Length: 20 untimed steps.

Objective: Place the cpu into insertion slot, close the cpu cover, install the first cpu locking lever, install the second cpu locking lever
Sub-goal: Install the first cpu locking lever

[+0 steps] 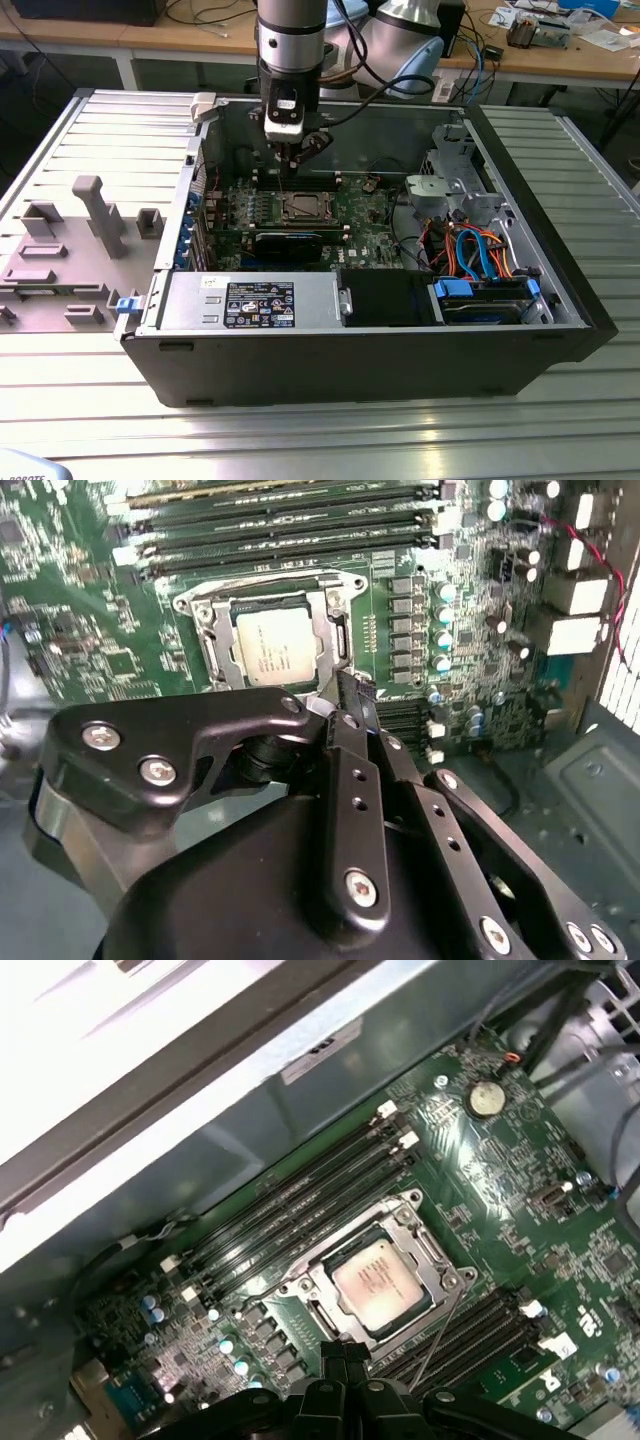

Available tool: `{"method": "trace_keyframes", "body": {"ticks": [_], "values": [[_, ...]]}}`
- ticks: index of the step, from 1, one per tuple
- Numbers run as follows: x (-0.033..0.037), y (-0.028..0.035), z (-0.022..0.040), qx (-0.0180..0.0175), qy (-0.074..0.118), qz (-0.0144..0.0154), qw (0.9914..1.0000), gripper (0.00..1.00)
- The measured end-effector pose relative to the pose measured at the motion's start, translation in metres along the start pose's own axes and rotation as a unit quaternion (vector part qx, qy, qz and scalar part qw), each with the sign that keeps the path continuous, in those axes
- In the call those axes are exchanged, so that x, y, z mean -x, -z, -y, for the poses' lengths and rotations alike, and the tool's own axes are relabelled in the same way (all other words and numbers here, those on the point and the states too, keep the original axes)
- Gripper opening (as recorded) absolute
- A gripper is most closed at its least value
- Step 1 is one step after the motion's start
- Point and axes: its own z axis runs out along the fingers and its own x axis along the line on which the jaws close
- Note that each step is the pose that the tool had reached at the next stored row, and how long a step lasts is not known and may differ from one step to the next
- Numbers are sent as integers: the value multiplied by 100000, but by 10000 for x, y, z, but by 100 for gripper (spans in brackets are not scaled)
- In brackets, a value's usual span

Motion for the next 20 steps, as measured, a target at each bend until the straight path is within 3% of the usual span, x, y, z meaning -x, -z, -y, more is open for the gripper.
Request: {"method": "trace_keyframes", "body": {"ticks": [4,5,7,8,9,12,14,20], "values": [[0,-7,0,-29,3725,-14,99931,11],[0,-11,0,-46,5661,-25,99840,11],[0,-15,0,-65,7704,-37,99703,11],[0,-18,0,-79,9171,-45,99579,11],[0,-23,0,-90,11307,-52,99359,11],[0,-28,0,-105,13389,-54,99100,11],[-9,-32,6,-76,13910,-9,99028,11],[-153,-37,102,230,14247,500,98978,11]]}}
